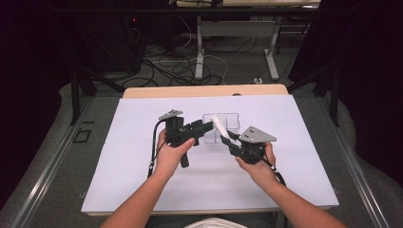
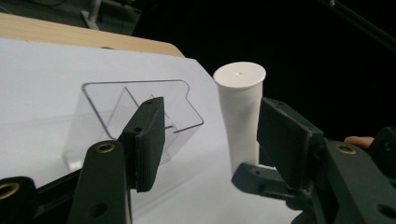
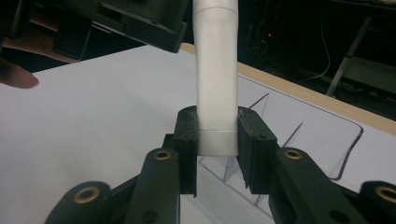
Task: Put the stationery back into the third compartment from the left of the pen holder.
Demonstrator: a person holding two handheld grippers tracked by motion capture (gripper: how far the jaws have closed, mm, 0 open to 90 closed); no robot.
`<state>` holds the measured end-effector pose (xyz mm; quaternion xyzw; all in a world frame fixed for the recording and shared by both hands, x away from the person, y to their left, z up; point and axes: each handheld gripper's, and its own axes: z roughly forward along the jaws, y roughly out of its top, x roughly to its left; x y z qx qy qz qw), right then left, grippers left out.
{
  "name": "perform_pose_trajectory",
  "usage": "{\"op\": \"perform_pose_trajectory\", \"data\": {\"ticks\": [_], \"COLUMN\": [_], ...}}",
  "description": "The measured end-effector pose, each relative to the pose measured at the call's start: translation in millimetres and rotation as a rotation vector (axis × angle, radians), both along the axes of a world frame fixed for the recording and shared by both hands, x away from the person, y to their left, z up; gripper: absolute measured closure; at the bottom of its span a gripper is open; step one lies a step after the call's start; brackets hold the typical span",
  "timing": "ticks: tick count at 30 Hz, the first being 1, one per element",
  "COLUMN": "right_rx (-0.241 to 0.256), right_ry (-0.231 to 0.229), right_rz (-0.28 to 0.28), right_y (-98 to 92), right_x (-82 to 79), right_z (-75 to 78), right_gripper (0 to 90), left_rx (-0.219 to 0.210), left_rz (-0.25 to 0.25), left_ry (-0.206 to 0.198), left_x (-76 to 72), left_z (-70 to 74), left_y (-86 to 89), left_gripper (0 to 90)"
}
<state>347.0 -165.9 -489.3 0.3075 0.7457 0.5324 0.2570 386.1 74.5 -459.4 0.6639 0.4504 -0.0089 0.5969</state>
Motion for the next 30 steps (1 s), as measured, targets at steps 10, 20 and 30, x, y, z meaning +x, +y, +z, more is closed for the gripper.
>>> {"op": "perform_pose_trajectory", "data": {"ticks": [10, 20, 30], "right_rx": [0.009, 0.014, 0.020], "right_ry": [0.006, 0.014, 0.008], "right_rz": [0.026, 0.048, 0.049], "right_y": [6.1, 9.4, 9.7], "right_x": [-1.9, -4.3, -3.8], "right_z": [-0.9, -1.2, -2.1], "right_gripper": [71.1, 71.1, 71.0], "left_rx": [-0.010, -0.038, -0.044], "left_rz": [-0.015, 0.006, 0.022], "left_ry": [0.015, 0.028, 0.058], "left_x": [1.4, 3.6, 5.6], "left_z": [-2.2, -1.3, -1.4], "left_y": [-20.8, -25.3, -23.5], "left_gripper": [48.4, 56.9, 65.3]}}
